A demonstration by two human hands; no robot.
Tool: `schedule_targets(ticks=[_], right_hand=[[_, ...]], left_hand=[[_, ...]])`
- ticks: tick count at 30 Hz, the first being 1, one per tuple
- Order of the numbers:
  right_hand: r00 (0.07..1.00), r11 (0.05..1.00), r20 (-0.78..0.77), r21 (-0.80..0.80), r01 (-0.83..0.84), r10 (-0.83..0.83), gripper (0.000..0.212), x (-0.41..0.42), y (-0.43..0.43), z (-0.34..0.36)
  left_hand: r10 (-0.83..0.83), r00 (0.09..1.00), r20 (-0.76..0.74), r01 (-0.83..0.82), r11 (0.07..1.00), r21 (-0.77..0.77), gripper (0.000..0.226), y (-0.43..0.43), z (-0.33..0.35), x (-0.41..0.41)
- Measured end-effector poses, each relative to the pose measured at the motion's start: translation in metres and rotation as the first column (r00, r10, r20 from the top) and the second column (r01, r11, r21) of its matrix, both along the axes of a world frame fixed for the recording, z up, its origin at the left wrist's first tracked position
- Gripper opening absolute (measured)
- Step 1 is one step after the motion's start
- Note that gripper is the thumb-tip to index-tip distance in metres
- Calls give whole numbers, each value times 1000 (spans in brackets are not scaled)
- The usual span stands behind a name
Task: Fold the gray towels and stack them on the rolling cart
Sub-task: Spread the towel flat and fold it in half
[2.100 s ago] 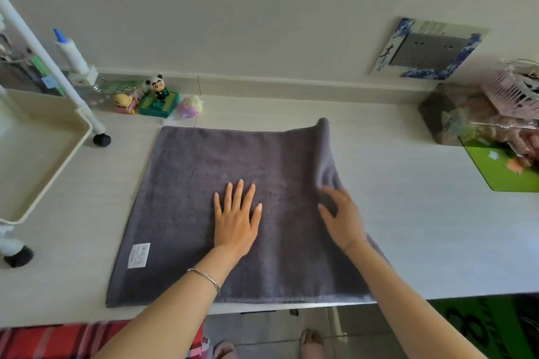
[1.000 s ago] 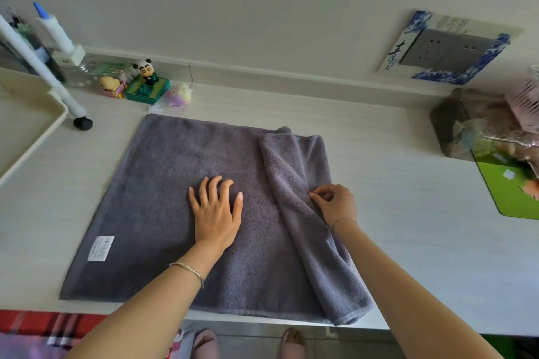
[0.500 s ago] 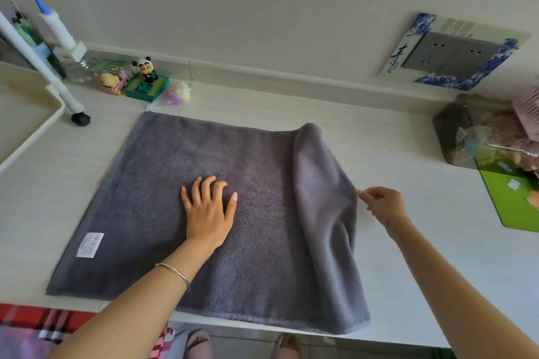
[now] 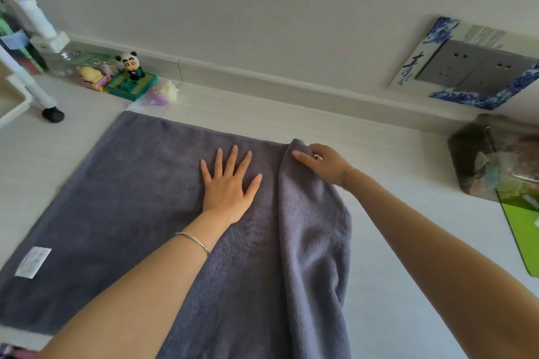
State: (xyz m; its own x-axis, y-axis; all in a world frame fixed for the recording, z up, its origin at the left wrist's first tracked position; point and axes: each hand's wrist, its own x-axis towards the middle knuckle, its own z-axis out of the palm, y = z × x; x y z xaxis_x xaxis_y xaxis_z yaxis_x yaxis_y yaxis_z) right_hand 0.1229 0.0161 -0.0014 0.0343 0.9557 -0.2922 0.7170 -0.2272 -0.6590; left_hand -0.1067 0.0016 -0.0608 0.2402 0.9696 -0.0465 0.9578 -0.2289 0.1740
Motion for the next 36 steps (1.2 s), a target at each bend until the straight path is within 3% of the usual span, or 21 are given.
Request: schedule_targets(ticks=[4, 7, 10, 12, 15, 18, 21, 24, 25, 30, 36], right_hand=[[996, 999, -80, -15, 39, -40, 51, 17, 11, 7], [995, 993, 40, -81, -83, 86, 54, 44, 18, 23], [992, 995, 119, -97, -25, 36, 59, 76, 28, 40], [996, 994, 90, -105, 12, -2, 50, 89, 31, 42], [989, 973, 23, -183, -138, 144, 31, 82, 31, 30], [979, 957, 39, -221, -187, 200, 29, 68, 25, 13], [989, 986, -52, -84, -144, 140, 15, 64, 18, 13], [946, 999, -324, 49, -2, 18, 14, 66, 15, 18], [939, 999, -342, 54, -2, 20, 15, 67, 14, 19], [982, 981, 37, -75, -181, 184, 21, 79, 10, 2], [947, 964, 182, -51, -260, 265, 16, 87, 12, 2]], left_hand=[[3, 1000, -12, -3, 1000, 8, 78, -1, -1, 1], [8, 1000, -4, -8, 1000, 16, 78, -1, -2, 0], [10, 1000, 2, -10, 1000, 25, 77, -2, -2, 1], [9, 1000, -2, -8, 999, 32, 77, -2, -2, 1], [11, 1000, -2, -11, 999, 41, 79, -1, -3, 0], [11, 1000, -4, -11, 999, 50, 80, -1, -3, 0], [12, 1000, -12, -12, 998, 54, 80, -2, -2, 0], [15, 1000, -6, -15, 998, 57, 79, -2, -2, 1], [18, 1000, 1, -18, 998, 57, 77, -2, -2, 1], [18, 1000, 12, -19, 998, 64, 76, -2, -2, 1], [14, 1000, 7, -15, 998, 53, 88, -2, -2, 1]])
